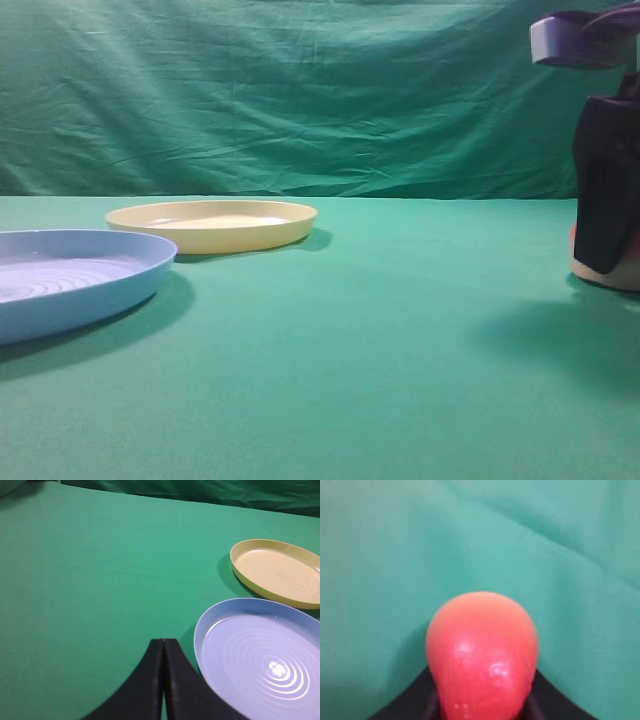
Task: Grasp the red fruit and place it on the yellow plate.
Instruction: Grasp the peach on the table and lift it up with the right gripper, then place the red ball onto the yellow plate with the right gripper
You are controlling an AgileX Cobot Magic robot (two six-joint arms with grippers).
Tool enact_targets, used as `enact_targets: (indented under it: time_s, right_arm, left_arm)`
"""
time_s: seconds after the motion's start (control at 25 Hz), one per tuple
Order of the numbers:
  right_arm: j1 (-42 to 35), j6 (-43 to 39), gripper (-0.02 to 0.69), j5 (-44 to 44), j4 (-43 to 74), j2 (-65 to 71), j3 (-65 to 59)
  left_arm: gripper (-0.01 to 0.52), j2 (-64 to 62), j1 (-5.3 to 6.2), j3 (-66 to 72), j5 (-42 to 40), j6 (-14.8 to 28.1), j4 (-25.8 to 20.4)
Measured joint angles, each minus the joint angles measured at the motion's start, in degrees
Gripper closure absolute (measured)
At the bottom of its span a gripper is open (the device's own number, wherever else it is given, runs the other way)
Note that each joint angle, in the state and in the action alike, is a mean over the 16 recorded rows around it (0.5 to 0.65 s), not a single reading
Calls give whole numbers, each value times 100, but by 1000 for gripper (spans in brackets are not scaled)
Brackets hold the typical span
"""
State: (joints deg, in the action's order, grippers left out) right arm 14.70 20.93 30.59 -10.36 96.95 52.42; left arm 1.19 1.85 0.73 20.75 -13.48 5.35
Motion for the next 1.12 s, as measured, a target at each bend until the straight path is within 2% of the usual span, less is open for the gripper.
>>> enact_targets:
  time_s: [0.28,0.6,0.8,1.12]
  right_arm:
    - [215,123,449,337,-320,112,1220]
    - [1009,481,472,546,-682,814,3110]
    - [1546,706,415,567,-754,1658,4189]
    - [1913,857,196,595,-986,2899,5279]
  left_arm:
    - [514,0,0,0,0,0,0]
    - [514,0,0,0,0,0,0]
    - [514,0,0,0,0,0,0]
    - [514,0,0,0,0,0,0]
